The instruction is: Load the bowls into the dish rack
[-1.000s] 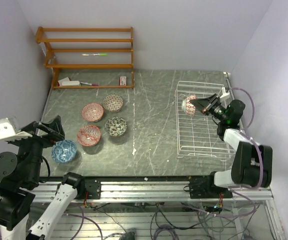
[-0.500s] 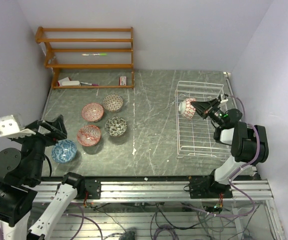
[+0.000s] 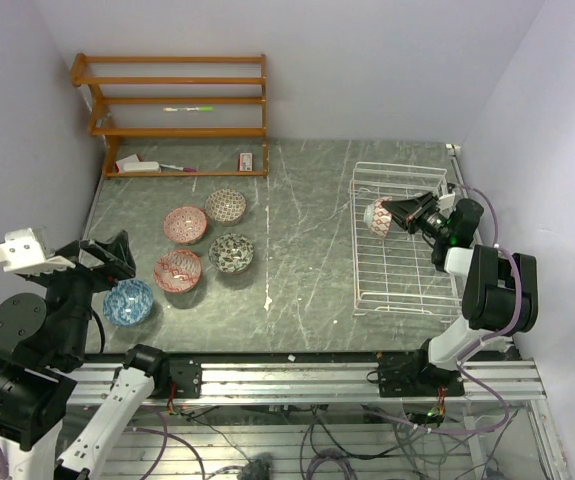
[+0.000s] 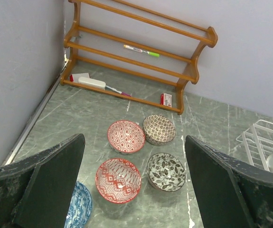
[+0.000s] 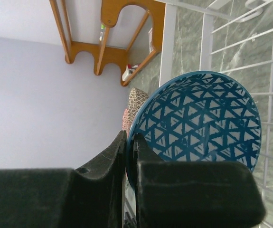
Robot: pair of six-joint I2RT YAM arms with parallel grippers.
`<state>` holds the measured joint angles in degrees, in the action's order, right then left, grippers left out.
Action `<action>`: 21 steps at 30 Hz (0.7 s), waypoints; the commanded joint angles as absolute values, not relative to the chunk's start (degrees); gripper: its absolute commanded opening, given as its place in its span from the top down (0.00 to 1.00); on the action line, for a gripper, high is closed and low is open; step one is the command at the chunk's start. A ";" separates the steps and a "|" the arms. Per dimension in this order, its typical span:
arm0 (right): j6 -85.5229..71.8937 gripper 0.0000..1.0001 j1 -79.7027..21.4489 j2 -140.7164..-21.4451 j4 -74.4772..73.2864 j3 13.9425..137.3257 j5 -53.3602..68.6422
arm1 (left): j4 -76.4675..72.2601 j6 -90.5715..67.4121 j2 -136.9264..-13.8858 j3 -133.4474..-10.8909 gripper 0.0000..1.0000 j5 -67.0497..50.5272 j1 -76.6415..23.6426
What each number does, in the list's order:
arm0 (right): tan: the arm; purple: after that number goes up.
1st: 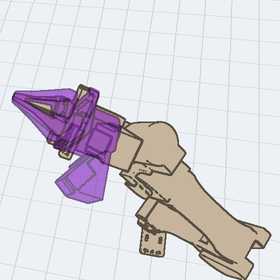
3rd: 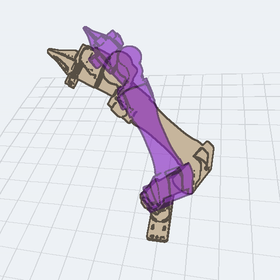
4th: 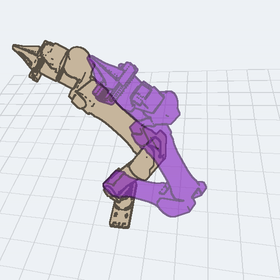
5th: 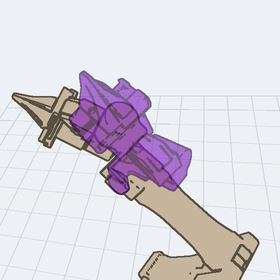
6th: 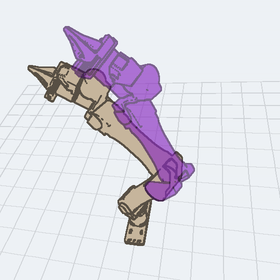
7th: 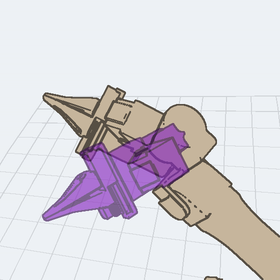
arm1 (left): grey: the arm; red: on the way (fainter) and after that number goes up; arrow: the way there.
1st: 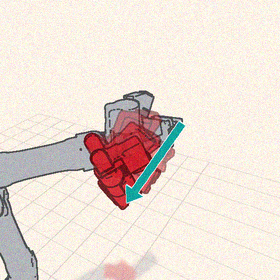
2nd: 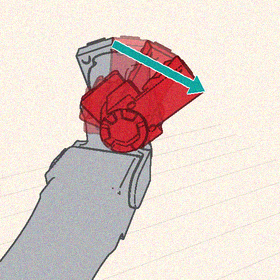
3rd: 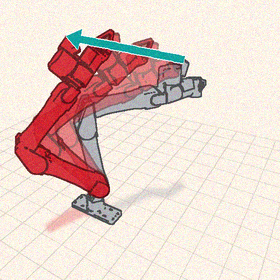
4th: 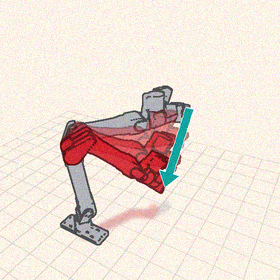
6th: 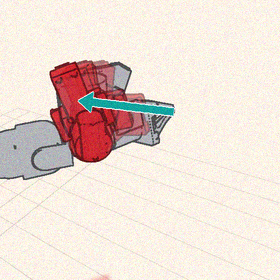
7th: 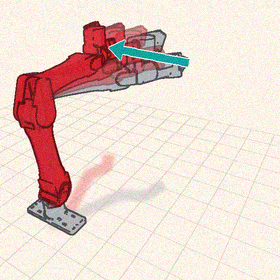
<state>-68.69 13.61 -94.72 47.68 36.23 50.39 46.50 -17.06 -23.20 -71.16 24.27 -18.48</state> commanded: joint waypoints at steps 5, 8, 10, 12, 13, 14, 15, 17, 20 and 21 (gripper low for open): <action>-59.57 0.89 14.68 -98.18 32.44 36.44 45.11 | 45.64 -15.67 -22.25 -71.10 0.02 25.83 -18.54; -60.14 0.91 15.57 -98.84 33.87 35.44 45.12 | 45.72 -15.63 -22.14 -71.08 0.02 26.08 -18.54; -62.56 1.00 15.73 -99.52 38.89 34.13 46.70 | 45.70 -15.60 -22.21 -71.02 0.03 26.02 -18.54; -65.46 1.00 15.65 -99.56 43.91 33.42 48.42 | 45.78 -15.65 -22.30 -71.07 0.02 25.87 -18.54; -66.50 1.00 15.65 -99.06 45.37 33.28 48.92 | 45.77 -15.70 -22.34 -71.18 0.02 25.89 -18.54; -67.15 1.00 15.64 -98.25 45.77 33.41 49.21 | 45.79 -15.65 -22.35 -71.21 0.02 25.92 -18.54; -67.49 1.00 15.64 -97.14 45.56 33.79 49.34 | 45.68 -15.67 -22.38 -71.30 0.03 25.93 -18.54; -68.84 1.00 15.29 -94.52 45.07 34.51 49.10 | 45.46 -15.75 -22.47 -71.34 0.02 25.80 -18.54; -71.87 1.00 13.61 -92.43 46.59 35.53 48.69 | 45.11 -15.91 -22.71 -71.53 0.02 25.46 -18.52; -72.74 1.00 12.82 -92.28 47.04 35.99 48.47 | 44.98 -15.94 -22.82 -71.60 0.02 25.34 -18.54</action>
<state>-68.18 14.90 -94.26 48.80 35.94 48.49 46.52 -16.62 -22.76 -71.07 25.15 -18.48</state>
